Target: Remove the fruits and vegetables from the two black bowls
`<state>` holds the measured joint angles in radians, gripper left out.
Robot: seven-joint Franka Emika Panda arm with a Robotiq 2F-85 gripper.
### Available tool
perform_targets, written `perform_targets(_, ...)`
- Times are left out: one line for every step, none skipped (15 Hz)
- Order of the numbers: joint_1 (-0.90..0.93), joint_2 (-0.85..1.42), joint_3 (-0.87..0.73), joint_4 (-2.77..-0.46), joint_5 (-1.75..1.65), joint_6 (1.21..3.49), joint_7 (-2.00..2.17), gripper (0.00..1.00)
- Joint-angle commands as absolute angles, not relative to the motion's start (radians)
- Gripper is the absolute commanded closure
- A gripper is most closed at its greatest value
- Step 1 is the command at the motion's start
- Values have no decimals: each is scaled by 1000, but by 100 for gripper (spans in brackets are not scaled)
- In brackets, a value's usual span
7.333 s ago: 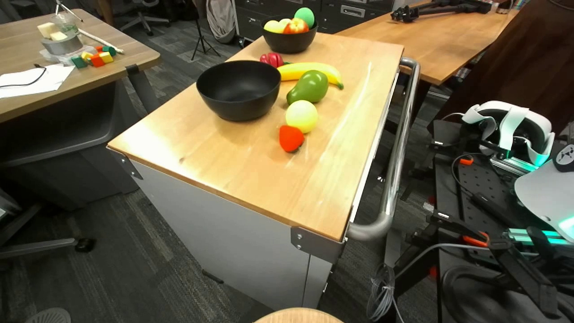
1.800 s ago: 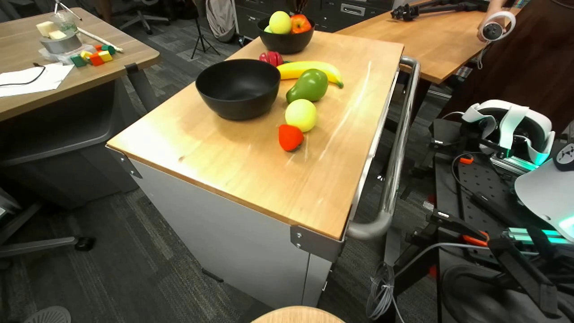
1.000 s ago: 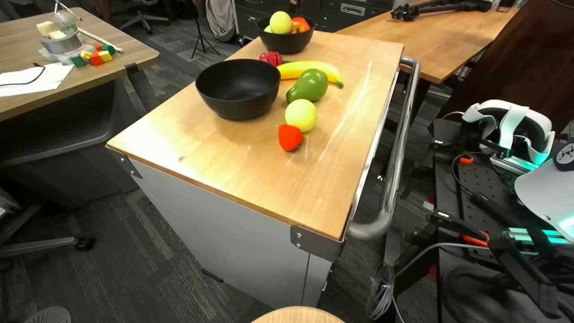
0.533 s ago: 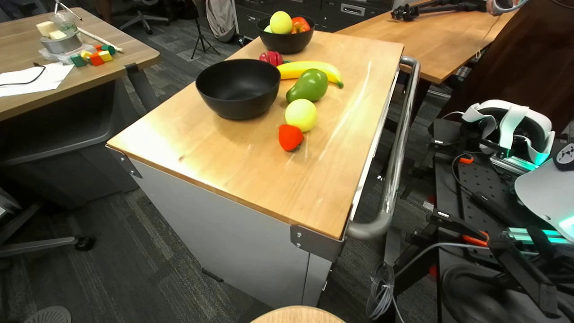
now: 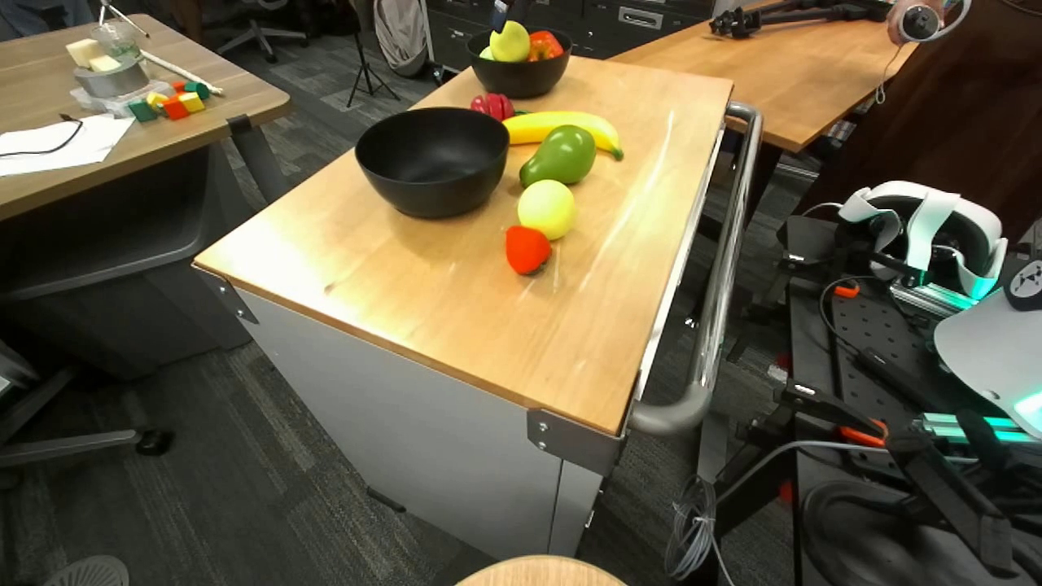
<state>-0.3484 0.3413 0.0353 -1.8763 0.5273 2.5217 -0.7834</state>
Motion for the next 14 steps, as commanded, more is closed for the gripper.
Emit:
perform_targets(-316, 328, -4, -1909, 458, 2575, -724, 0)
perform_targets(-312, 333, -14, -1909, 428, 2573, -703, 25)
perform_targets(-313, 337, -18, -1908, 408, 2566, -690, 27)
perform_targets(-314, 345, -20, -1904, 390, 2568, -684, 34)
perform_targets(-313, 349, -23, -1899, 372, 2557, -668, 44)
perform_targets(-314, 351, -21, -1896, 366, 2559, -662, 51)
perform_targets(-315, 352, -20, -1896, 359, 2558, -652, 58)
perform_targets(-316, 352, -19, -1896, 355, 2555, -647, 67)
perform_targets(-319, 347, -16, -1901, 352, 2554, -648, 72)
perform_targets(-321, 328, -15, -1916, 348, 2548, -655, 75)
perform_targets(-325, 303, -12, -1938, 343, 2545, -679, 75)
perform_targets(-328, 270, -12, -1967, 330, 2540, -704, 79)
perform_targets(-332, 233, -11, -1999, 319, 2545, -740, 82)
perform_targets(-333, 190, -15, -2036, 302, 2551, -781, 82)
